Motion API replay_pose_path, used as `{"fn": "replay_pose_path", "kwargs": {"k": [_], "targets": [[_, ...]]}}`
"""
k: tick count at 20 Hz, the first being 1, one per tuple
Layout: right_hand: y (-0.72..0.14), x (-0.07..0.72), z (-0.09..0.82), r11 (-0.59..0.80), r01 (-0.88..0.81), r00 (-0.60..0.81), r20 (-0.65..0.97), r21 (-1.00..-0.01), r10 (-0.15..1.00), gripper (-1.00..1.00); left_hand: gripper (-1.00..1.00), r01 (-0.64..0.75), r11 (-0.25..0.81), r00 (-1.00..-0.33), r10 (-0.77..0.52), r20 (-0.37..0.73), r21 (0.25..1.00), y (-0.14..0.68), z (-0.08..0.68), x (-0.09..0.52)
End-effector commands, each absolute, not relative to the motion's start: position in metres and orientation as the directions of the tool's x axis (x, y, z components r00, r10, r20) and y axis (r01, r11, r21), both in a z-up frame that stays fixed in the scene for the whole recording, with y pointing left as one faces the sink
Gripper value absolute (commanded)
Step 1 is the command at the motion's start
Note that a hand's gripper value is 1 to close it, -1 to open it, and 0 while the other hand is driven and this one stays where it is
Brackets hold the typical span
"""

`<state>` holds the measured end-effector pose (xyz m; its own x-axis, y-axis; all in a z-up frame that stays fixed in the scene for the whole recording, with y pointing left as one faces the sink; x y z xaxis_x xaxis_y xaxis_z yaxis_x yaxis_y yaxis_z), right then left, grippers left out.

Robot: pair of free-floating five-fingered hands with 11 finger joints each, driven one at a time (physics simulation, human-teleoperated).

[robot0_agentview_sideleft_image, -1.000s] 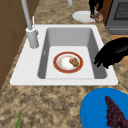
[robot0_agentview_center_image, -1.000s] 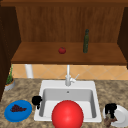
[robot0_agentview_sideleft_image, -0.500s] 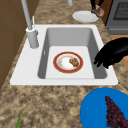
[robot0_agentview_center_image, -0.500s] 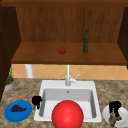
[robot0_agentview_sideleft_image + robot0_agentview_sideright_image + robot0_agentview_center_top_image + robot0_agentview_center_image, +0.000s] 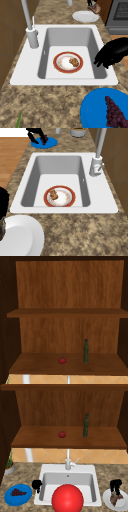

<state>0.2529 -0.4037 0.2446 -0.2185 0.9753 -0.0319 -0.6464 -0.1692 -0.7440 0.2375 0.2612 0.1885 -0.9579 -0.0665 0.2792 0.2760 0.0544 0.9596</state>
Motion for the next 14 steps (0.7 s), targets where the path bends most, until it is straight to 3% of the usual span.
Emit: {"fn": "replay_pose_path", "kwargs": {"k": [1,9,10,14], "targets": [[-0.404,0.270,0.224,-0.171,-0.625,-0.193,-0.061,-0.762,0.979,1.00,0.00,0.276,0.054,-0.958,-0.067,0.279,0.960,0.261,0.189,0.237],[-0.425,0.288,0.171,-0.201,-0.499,-0.232,-0.093,-0.843,0.968,1.00,0.00,0.276,0.054,-0.958,-0.067,0.279,0.960,0.261,0.189,0.237],[-0.428,0.289,0.165,-0.202,-0.488,-0.235,-0.096,-0.849,0.967,-1.00,0.00,0.276,0.054,-0.958,-0.067,0.279,0.960,0.261,0.189,0.237],[-0.435,0.295,0.177,-0.223,-0.393,-0.242,-0.133,-0.892,0.961,-1.00,0.00,0.276,0.054,-0.958,-0.067,0.279,0.960,0.261,0.189,0.237]]}}
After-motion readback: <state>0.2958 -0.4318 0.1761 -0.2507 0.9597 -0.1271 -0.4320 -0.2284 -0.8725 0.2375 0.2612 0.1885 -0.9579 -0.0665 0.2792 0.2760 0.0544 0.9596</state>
